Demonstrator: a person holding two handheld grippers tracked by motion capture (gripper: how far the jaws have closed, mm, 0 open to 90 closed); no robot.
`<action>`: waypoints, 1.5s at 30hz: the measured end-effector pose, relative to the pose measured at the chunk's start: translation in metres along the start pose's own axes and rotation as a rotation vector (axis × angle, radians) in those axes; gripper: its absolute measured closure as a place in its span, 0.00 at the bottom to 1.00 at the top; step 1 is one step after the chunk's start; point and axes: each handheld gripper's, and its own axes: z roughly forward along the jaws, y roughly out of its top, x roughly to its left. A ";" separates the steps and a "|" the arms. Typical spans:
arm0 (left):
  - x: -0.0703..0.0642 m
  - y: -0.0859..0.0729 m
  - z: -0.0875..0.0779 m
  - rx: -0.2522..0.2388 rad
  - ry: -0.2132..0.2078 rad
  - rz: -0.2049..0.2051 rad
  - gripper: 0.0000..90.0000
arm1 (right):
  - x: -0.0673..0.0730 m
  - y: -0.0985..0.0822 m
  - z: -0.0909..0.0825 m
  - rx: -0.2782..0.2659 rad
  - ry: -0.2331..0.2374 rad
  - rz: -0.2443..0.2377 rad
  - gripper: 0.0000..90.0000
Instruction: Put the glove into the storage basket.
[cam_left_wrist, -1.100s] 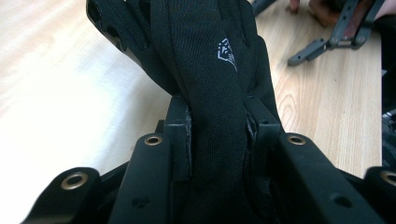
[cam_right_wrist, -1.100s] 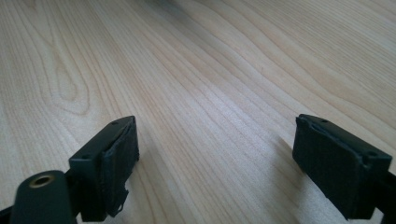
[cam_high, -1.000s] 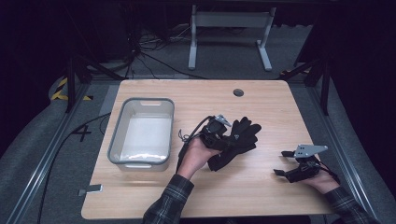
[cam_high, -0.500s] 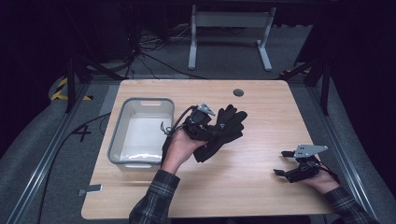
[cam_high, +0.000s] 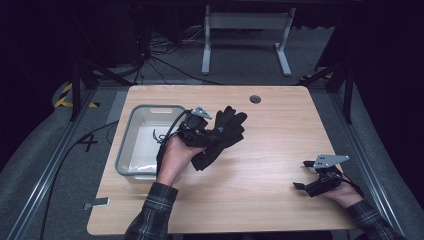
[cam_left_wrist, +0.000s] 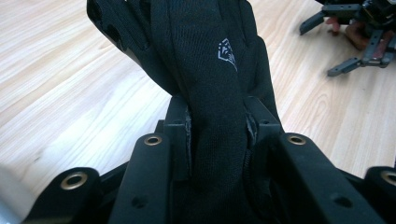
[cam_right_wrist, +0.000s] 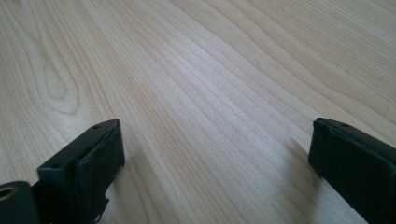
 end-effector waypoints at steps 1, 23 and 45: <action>0.002 -0.002 -0.003 -0.003 0.006 -0.006 0.76 | 0.000 0.000 0.000 0.003 -0.002 0.003 0.02; 0.054 -0.051 -0.069 -0.070 0.194 -0.167 0.76 | 0.000 0.000 0.001 0.005 -0.002 0.005 0.02; 0.108 -0.095 -0.052 0.017 0.284 -0.298 0.76 | 0.001 0.000 0.001 0.004 -0.003 0.007 0.02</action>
